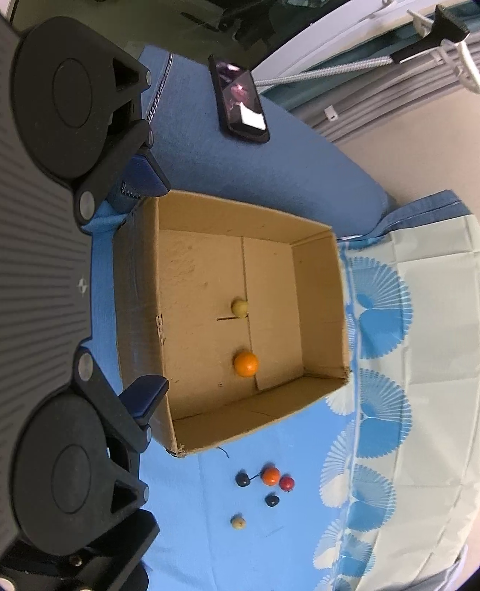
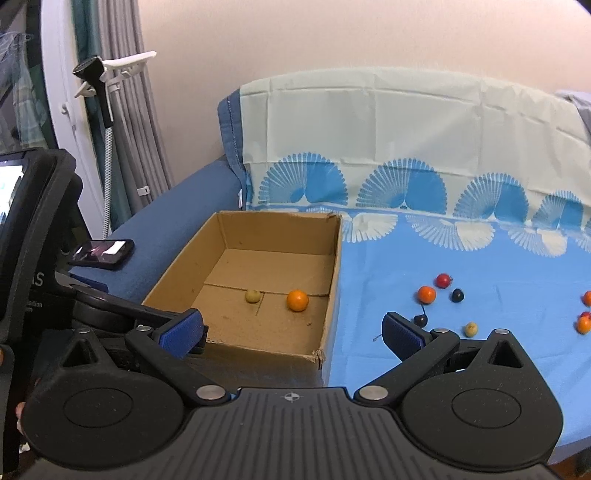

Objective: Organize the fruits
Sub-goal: 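Move both tools back toward the fruits on the sheet, then grasp the dark cherry with the left gripper while the right gripper grasps an orange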

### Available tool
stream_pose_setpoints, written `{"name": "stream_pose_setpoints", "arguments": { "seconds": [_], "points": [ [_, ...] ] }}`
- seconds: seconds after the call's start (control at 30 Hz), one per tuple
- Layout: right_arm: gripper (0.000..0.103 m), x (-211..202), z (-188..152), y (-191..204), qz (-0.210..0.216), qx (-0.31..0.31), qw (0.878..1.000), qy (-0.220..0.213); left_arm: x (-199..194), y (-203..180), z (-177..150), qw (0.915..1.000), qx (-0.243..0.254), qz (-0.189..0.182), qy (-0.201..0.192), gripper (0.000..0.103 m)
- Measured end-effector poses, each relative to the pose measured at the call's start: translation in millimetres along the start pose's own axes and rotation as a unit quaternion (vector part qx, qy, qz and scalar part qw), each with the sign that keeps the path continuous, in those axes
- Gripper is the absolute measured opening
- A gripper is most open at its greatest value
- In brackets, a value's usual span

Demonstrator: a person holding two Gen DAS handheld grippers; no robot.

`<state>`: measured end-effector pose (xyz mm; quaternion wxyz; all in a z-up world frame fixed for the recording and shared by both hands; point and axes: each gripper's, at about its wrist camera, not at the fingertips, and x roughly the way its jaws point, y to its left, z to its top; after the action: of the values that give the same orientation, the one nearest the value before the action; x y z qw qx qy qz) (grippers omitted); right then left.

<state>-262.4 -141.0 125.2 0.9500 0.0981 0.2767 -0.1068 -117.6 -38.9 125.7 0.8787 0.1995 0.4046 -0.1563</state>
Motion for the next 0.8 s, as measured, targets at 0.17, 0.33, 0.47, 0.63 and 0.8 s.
{"name": "stream_pose_setpoints", "arguments": {
  "seconds": [0.17,0.33,0.47,0.63,0.8],
  "points": [
    [0.102,16,0,-20,-0.001,0.032,0.999,0.012,15,-15,8,0.9996,0.016,-0.013,0.016,0.103],
    [0.102,27,-2,-52,-0.018,0.065,0.998,0.017,24,-45,21,0.9982,0.039,-0.042,0.018,0.103],
    [0.102,31,-2,-85,-0.044,0.091,0.995,0.011,31,-77,37,0.9953,0.052,-0.081,0.014,0.103],
    [0.102,34,-6,-141,-0.097,0.125,0.987,0.003,49,-131,54,0.9900,0.086,-0.111,0.014,0.103],
    [0.102,38,-15,-207,-0.170,0.150,0.974,-0.003,79,-184,72,0.9826,0.093,-0.155,0.042,0.103]
  ]
}}
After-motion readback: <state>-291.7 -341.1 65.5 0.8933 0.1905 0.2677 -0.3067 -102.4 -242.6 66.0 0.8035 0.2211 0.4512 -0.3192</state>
